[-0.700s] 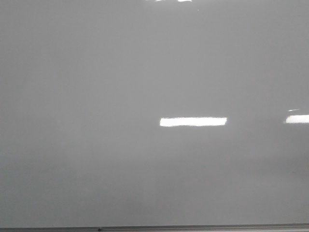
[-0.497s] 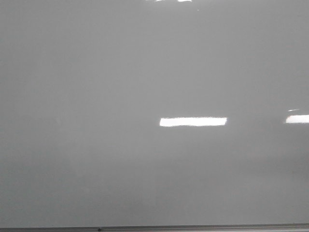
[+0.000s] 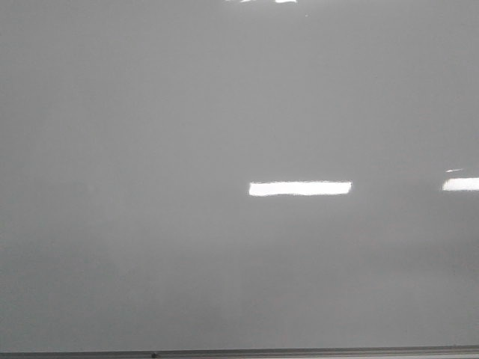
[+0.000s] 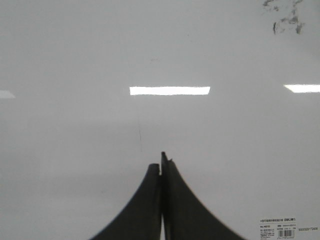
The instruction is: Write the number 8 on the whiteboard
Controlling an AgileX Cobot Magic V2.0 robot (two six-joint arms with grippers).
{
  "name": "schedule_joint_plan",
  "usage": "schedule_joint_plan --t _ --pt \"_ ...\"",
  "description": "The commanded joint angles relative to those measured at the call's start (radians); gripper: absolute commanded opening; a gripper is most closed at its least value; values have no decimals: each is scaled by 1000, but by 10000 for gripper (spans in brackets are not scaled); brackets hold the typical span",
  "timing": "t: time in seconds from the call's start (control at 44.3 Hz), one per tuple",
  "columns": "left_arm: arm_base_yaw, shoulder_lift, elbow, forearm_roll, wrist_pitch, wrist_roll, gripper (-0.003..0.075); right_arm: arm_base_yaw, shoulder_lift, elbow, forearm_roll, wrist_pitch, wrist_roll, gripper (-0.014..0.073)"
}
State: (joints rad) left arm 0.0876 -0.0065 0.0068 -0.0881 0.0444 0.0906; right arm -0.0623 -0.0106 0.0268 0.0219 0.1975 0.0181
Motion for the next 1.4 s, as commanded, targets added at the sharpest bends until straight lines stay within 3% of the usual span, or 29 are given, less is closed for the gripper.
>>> schedule_joint_plan --t 0.0,0.632,0.858,0.948,1.152,1.242,1.377 --pt "-2 -13 14 -6 -89 -1 -21 0 -15 -2 -6 -74 -2 -62" --pt "-2 -13 14 -6 -99 -1 -21 0 -15 -2 -5 -99 -2 -62" --pt "-2 -13 -26 -106 -258 -1 -21 0 -15 -97 -5 -134 -2 -62" --pt "-2 -6 -104 -105 -218 -1 -21 -1 -7 -210 -5 -61 -2 -62" --pt "-2 141 -312 -63 44 -1 -21 -1 150 -484 -5 158 -2 -62" --pt "-2 240 -373 -60 115 -1 -21 -1 238 -545 -5 161 -3 -62" --pt "-2 364 -414 -60 118 -1 -21 -1 322 -570 -5 123 -3 -62"
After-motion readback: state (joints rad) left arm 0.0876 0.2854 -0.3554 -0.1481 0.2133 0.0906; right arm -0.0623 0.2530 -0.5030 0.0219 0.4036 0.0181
